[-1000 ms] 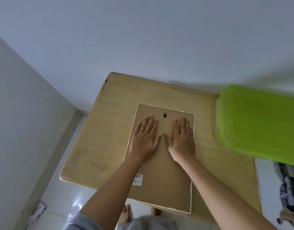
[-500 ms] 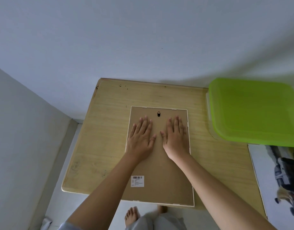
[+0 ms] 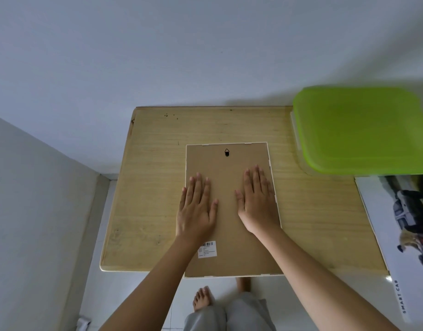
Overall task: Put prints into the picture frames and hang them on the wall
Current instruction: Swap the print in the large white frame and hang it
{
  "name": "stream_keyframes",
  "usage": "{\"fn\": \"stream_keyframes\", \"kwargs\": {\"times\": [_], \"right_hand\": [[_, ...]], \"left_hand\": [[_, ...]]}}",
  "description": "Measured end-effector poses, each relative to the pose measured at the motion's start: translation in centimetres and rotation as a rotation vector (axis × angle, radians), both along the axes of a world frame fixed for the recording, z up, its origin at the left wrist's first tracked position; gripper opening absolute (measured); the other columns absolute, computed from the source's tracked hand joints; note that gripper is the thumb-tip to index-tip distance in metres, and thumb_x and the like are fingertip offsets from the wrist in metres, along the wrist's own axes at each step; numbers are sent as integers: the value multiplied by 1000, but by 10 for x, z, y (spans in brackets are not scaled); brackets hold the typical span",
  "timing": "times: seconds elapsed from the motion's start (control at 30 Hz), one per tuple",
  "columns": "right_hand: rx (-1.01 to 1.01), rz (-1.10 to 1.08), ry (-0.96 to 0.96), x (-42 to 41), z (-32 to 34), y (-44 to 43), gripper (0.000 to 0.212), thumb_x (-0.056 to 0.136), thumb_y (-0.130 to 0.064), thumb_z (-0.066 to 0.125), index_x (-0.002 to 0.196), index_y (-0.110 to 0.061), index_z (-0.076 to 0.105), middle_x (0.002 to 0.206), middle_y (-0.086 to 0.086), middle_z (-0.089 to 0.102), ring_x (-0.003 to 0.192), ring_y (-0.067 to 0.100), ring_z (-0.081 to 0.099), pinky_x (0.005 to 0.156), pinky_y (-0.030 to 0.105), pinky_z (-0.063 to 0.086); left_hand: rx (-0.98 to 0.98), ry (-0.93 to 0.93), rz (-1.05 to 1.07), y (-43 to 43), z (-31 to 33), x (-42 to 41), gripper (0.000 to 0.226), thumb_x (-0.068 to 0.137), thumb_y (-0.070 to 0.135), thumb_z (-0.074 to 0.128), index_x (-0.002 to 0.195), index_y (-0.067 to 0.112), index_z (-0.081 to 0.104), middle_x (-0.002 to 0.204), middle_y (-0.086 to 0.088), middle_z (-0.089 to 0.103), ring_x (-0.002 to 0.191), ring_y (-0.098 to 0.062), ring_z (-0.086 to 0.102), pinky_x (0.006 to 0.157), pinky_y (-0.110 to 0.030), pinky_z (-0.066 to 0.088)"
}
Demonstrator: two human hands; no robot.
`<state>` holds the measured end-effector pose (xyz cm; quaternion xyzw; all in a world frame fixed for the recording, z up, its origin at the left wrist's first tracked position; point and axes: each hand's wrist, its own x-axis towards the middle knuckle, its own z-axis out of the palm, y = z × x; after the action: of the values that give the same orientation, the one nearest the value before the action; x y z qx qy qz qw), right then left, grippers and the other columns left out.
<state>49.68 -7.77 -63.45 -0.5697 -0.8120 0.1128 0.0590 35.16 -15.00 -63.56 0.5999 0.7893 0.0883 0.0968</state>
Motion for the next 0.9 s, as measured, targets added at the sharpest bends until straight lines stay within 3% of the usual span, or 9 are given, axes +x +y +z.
{"fn": "stream_keyframes", "kwargs": {"times": [0.13, 0.3, 0.43, 0.6, 0.73, 0.9], "right_hand": [[-27, 18, 73, 5, 7, 3, 67, 91, -44, 18, 142, -2, 28, 152, 17, 22, 143, 26, 16, 117, 35, 11], [-47, -196, 193, 27, 19, -8, 57, 95, -26, 44, 141, 3, 26, 152, 18, 22, 143, 29, 15, 116, 34, 13], [-121, -304, 321, 26, 23, -20, 56, 94, -20, 48, 140, 3, 28, 146, 19, 34, 137, 30, 26, 113, 32, 19], [-256, -504, 560, 30, 34, -9, 54, 84, -18, 63, 133, -7, 44, 126, 14, 48, 122, 27, 42, 102, 30, 33], [-354, -470, 758, 39, 45, -2, 49, 77, -21, 66, 124, -21, 54, 119, 6, 58, 111, 18, 54, 100, 40, 43], [-433, -364, 907, 40, 73, -3, 58, 84, -4, 61, 138, -12, 40, 139, 1, 47, 126, 13, 46, 110, 32, 34]], "left_hand": [[21, -22, 18, 0, 3, 0, 59, 94, 44, 23, 146, 15, 21, 153, -4, 15, 142, -17, 11, 115, -26, -5], [53, -51, 23, -2, 4, 0, 62, 91, 49, 15, 146, 20, 12, 153, 2, 3, 142, -14, -1, 113, -24, -10], [41, -84, 29, -1, 5, 1, 67, 87, 53, 6, 147, 23, 5, 152, 6, -9, 141, -12, -14, 112, -24, -14], [32, -111, 42, -1, 6, 3, 68, 86, 53, 5, 147, 23, 5, 151, 7, -9, 140, -10, -14, 114, -26, -10], [50, -174, 51, -2, 12, 1, 69, 85, 54, 4, 146, 24, 4, 150, 8, -7, 140, -9, -12, 114, -27, -8], [47, -261, 90, 1, 24, -1, 72, 84, 54, 1, 148, 21, 10, 157, 0, 4, 144, -15, -3, 116, -31, -2]]}}
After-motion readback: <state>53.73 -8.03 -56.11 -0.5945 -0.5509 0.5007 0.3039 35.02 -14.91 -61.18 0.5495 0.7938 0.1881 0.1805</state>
